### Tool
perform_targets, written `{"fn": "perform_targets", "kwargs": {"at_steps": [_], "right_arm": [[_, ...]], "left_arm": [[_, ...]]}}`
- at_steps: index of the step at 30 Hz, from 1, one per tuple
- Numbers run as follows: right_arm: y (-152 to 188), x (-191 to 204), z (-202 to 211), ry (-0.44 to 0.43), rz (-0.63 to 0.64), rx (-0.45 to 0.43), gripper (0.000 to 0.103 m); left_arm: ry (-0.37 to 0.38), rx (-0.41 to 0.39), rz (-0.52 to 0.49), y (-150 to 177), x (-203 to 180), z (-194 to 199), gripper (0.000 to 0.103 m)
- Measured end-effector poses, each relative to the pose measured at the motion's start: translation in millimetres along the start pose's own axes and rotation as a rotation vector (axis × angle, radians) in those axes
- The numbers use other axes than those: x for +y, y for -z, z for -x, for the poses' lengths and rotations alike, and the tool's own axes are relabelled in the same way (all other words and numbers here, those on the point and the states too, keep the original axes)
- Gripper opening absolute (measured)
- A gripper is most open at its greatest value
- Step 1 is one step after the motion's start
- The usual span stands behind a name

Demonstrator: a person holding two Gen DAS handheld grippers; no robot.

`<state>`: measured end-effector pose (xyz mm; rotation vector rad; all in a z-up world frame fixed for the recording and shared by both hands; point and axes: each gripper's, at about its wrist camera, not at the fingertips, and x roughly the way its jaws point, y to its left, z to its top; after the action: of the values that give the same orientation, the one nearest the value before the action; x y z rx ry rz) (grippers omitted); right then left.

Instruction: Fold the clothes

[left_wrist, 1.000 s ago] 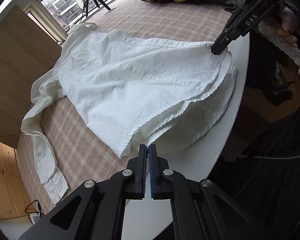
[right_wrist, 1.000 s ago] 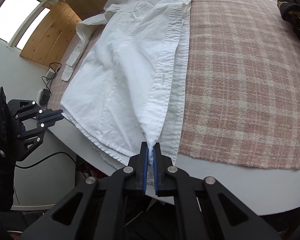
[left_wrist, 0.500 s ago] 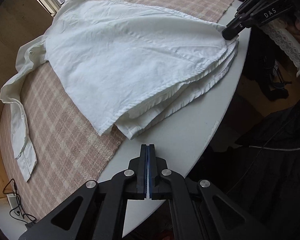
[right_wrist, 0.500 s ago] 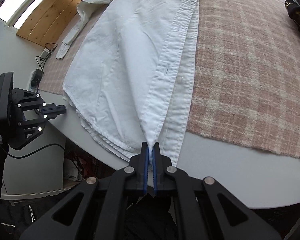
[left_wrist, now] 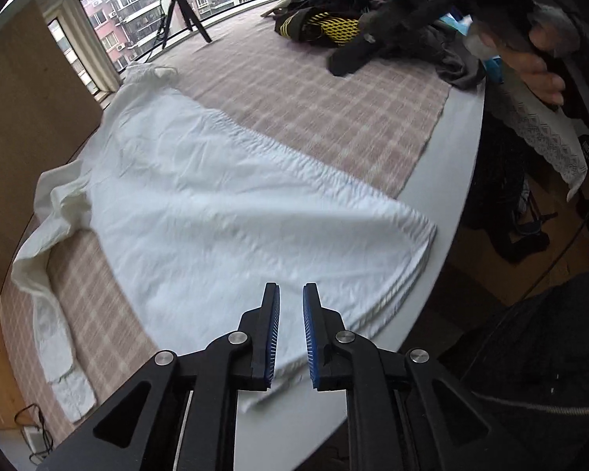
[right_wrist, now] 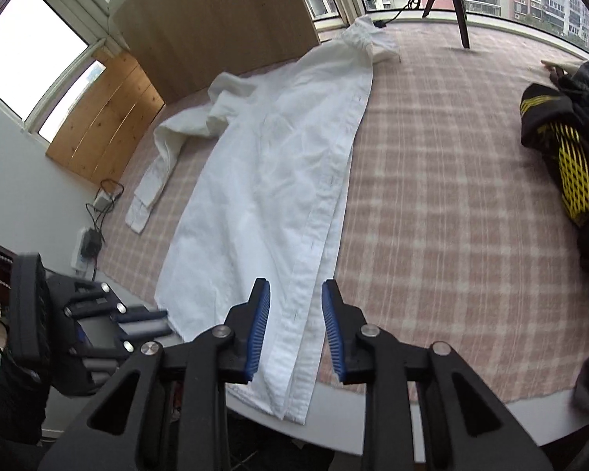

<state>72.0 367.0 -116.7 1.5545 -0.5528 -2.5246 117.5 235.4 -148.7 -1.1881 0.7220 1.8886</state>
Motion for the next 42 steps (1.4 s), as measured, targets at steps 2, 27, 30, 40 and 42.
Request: {"fn": "perform_targets", "kwargs": {"at_steps": [2, 27, 30, 40, 42], "right_arm": [[-29, -2, 1, 0.018, -0.001, -0.015, 0.027], [-216, -80, -195, -0.119, 0.119, 0.235, 0.046], [-218, -78, -195, -0.154, 0.141, 0.238, 0.008], [-251, -67, -176, -0.152, 0.237, 0.202, 0.007], [-257, -72, -178, -0.096, 0.242, 0.194, 0.033]], "left_arm": [[0.044, 0.002, 0.011, -12, 0, -25, 0.013], [-0.061, 0.128, 0.493, -36, -49, -83, 0.042], [-0.093, 0.159, 0.536, -37, -52, -91, 0.042], [-0.084, 0.189, 0.683, -17, -38, -95, 0.017], [-0.093, 0.198, 0.671, -17, -40, -96, 0.015]]}}
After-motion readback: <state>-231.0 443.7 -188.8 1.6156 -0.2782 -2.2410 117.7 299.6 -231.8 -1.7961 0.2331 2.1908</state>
